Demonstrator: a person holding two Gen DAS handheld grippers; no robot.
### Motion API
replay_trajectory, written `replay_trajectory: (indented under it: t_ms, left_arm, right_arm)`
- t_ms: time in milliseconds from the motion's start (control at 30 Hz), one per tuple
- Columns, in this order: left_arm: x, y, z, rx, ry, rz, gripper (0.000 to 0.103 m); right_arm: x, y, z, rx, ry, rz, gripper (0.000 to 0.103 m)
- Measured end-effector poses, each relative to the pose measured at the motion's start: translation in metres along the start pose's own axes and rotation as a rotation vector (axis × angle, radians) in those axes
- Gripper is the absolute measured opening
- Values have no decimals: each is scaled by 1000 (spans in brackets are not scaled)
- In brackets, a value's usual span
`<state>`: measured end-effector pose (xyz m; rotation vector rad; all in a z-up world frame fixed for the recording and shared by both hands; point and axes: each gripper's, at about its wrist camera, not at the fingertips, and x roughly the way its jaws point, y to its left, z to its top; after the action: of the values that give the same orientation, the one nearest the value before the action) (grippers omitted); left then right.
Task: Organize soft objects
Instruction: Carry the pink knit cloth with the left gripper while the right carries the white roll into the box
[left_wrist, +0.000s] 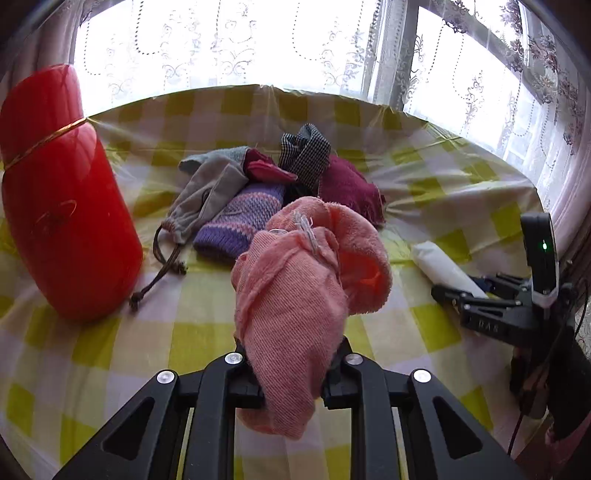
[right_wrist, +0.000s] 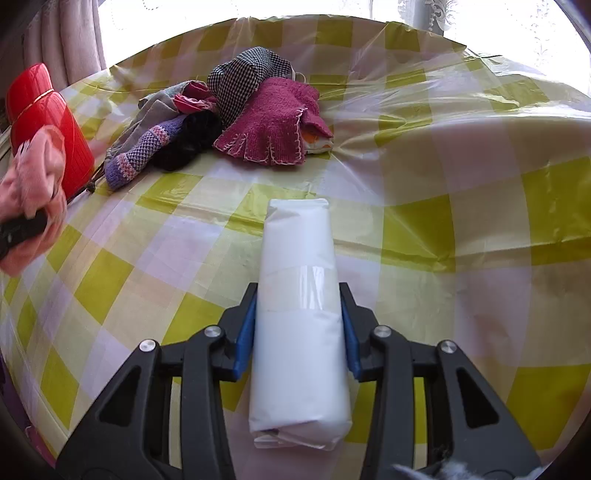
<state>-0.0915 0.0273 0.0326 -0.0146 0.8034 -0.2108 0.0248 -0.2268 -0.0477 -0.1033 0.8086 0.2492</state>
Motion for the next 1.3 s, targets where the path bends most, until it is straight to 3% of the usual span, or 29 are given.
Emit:
replay_trajectory:
  t_ms: [167, 500, 633, 800, 933, 1100, 1300]
  left_arm:
    - [-7, 7, -36, -44, 39, 14, 21]
    - [-20, -8, -48, -32, 28, 36, 22]
    - [-32, -2, -57, -49, 29, 53, 22]
    - [-47, 19, -60, -108, 14, 93, 22]
    - [-71, 26, -49, -130, -59, 152, 22]
    - [-116, 17, -33, -90, -206, 205, 23]
    - [-157, 4, -23, -48, -330, 227, 23]
  right_arm:
    - [0, 1, 0, -8, 0, -10, 44]
    - [-1, -6, 0, 23, -5, -39, 44]
    - [-34, 3, -16, 106, -79, -11, 44]
    - [-93, 48, -36, 44, -187, 52, 44]
    - [-139, 71, -42, 1, -282, 81, 44]
    - [-187, 86, -45, -22, -398, 95, 44]
    - [-227, 99, -50, -55, -493, 105, 44]
